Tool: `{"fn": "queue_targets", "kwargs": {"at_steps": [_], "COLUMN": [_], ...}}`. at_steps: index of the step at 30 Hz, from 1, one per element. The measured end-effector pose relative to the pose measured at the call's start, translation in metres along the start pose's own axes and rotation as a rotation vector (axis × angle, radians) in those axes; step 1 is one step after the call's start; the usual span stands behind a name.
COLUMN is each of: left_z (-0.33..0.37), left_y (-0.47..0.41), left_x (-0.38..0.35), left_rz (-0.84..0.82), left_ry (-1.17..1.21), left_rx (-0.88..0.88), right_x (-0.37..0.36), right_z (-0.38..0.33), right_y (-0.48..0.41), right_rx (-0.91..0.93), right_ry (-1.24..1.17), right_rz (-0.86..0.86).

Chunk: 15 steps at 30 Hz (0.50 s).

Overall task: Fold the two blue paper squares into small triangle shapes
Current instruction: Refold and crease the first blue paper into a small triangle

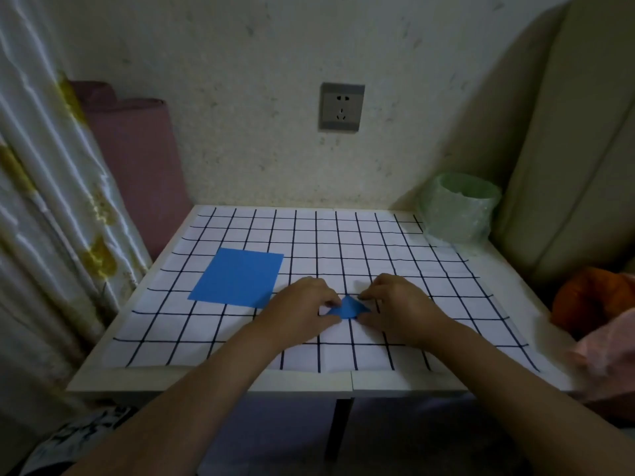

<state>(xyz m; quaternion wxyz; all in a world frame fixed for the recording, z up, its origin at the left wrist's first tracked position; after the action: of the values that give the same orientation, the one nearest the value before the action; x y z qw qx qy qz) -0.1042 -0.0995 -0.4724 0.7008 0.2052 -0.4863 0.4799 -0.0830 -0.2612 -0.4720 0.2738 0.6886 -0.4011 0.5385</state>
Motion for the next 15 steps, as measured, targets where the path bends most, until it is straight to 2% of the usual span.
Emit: {"fn": "queue_targets", "kwargs": {"at_steps": [10, 15], "left_z": [-0.024, -0.045], "left_y": [-0.065, -0.096], "left_x": [0.009, 0.013], "left_rz": [0.065, 0.034], "left_ry": [-0.047, -0.082], "left_rx": [0.06, 0.079], "right_x": [0.004, 0.008], "right_z": [0.035, 0.048], "right_y": [-0.059, -0.097], "right_rx": [-0.095, -0.116], "right_ry": [0.007, 0.042], "right_rz": [0.069, 0.058]}}
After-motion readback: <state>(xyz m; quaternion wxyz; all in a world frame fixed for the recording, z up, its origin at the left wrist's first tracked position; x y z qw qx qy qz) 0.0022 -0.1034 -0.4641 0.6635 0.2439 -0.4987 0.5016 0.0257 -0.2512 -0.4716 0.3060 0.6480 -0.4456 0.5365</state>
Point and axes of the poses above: each hand's wrist, its own y-axis away from the middle knuckle, its own x-axis out of the back of the hand, z = x × y, the point moved 7 cm from there along -y, towards the middle knuckle, and after that the axes turned 6 degrees about -z, right-handed, at the moved point
